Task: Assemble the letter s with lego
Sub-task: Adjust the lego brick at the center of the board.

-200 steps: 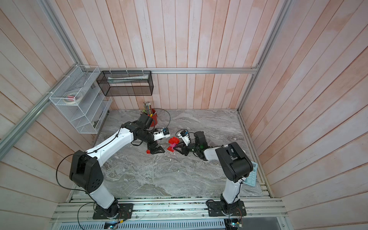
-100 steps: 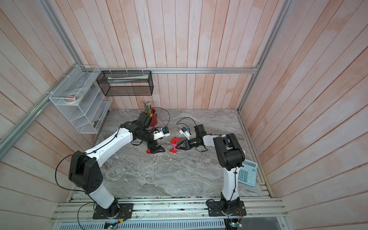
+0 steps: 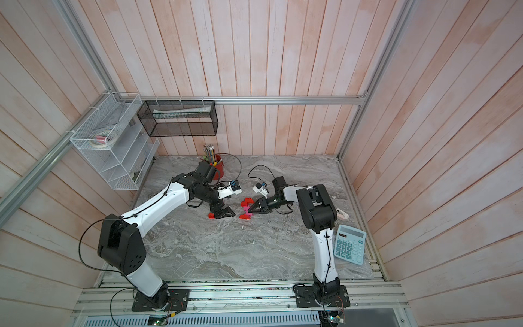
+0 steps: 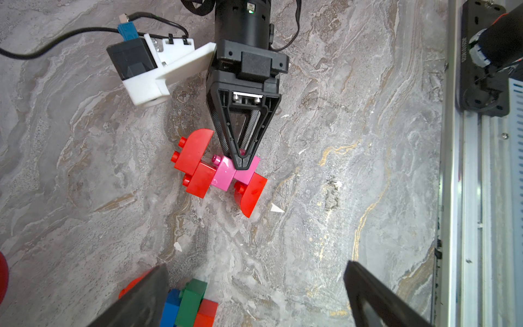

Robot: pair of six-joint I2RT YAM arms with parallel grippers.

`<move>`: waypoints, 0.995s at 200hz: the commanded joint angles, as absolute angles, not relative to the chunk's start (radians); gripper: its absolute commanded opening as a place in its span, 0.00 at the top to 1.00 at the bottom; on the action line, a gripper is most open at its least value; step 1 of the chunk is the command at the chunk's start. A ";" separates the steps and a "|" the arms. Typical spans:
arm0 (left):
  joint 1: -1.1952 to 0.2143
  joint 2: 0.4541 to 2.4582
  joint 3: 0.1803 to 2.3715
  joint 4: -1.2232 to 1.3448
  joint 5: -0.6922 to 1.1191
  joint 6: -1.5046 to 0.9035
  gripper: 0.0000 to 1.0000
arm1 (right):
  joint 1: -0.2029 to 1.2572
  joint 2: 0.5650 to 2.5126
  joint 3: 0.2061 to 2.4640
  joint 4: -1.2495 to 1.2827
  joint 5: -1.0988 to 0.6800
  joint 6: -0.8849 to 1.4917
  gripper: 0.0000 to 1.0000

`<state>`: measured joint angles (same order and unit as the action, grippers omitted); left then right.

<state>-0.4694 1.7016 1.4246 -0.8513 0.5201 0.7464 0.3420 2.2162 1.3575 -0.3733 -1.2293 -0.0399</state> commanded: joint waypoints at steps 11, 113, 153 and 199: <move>-0.462 1.692 1.414 -0.847 0.544 0.733 0.00 | 0.337 2.255 1.385 -0.389 -1.267 0.007 0.63; -0.462 1.685 1.400 -0.856 0.542 0.717 0.00 | 0.335 2.250 1.347 -0.177 -1.246 0.216 0.58; -0.462 1.677 1.389 -0.842 0.543 0.704 0.00 | 0.333 2.202 1.295 -0.122 -1.191 0.264 0.49; -0.460 1.655 1.373 -0.821 0.537 0.694 0.00 | 0.336 2.131 1.237 -0.129 -1.084 0.256 0.44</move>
